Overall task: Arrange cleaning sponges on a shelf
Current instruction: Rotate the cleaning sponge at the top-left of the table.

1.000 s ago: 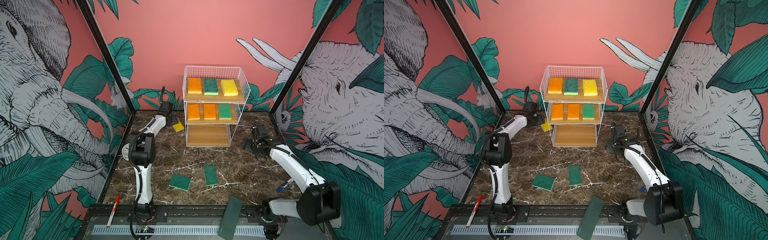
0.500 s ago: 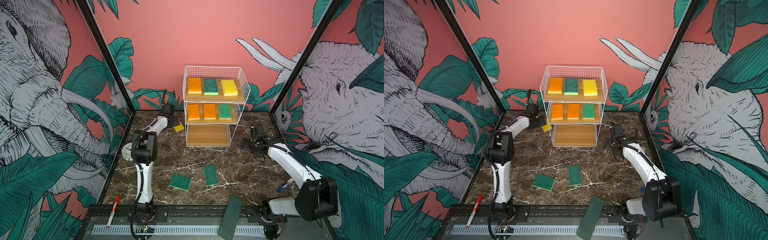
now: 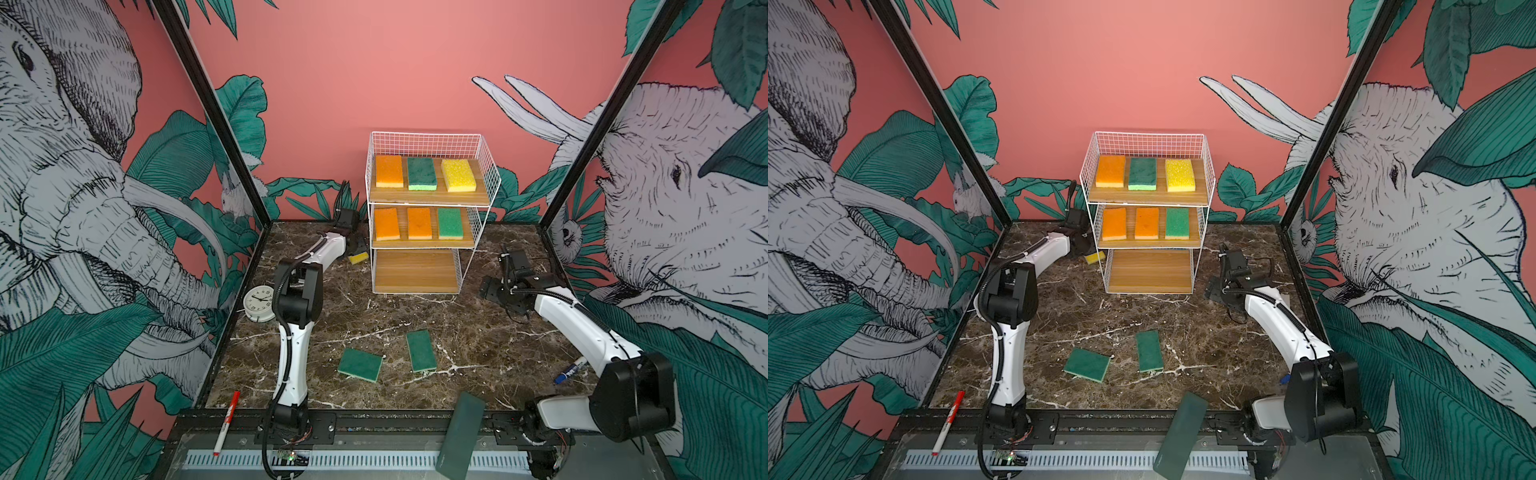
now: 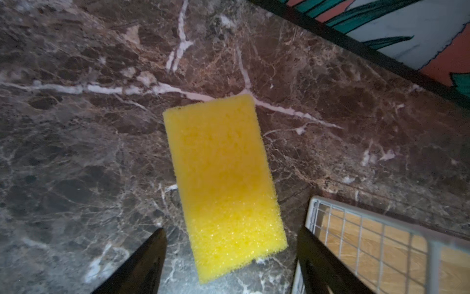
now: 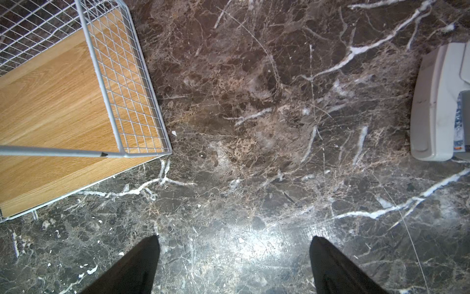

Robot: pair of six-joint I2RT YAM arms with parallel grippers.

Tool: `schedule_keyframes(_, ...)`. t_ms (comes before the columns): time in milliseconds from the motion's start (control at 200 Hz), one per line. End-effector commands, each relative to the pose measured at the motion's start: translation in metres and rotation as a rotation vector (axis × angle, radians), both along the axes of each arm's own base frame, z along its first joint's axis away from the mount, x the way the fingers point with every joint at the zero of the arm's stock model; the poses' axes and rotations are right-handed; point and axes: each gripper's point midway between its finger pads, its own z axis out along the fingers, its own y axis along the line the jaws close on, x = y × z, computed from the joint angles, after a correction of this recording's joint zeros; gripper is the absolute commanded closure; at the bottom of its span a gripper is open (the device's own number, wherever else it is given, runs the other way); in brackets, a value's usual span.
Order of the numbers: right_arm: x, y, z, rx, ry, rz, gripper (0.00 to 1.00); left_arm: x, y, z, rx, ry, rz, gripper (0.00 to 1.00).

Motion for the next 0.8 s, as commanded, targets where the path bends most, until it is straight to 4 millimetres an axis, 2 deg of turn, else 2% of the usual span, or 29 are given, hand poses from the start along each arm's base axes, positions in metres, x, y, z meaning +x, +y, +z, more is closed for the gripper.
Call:
schedule_keyframes(0, -0.001, -0.004, 0.000, -0.015, -0.004, -0.003, 0.05, -0.002, -0.001, 0.001, -0.002, 0.015, 0.038, 0.16)
schedule_keyframes(200, -0.002, -0.006, 0.001, -0.022, -0.007, -0.001, 0.05, -0.002, 0.001, -0.002, 0.025, 0.033, 0.061, 0.14)
schedule_keyframes(465, -0.003, -0.005, 0.000, -0.023, -0.005, 0.000, 0.05, -0.007, -0.004, -0.021, 0.001, 0.079, 0.055, 0.15)
schedule_keyframes(670, -0.004, -0.005, -0.002, -0.018, 0.000, -0.004, 0.05, -0.019, 0.006, -0.021, 0.042, 0.103, 0.056, 0.19)
schedule_keyframes(795, -0.004, -0.004, -0.002, -0.004, -0.002, -0.009, 0.05, -0.033, 0.020, -0.017, 0.060, 0.106, 0.070, 0.21)
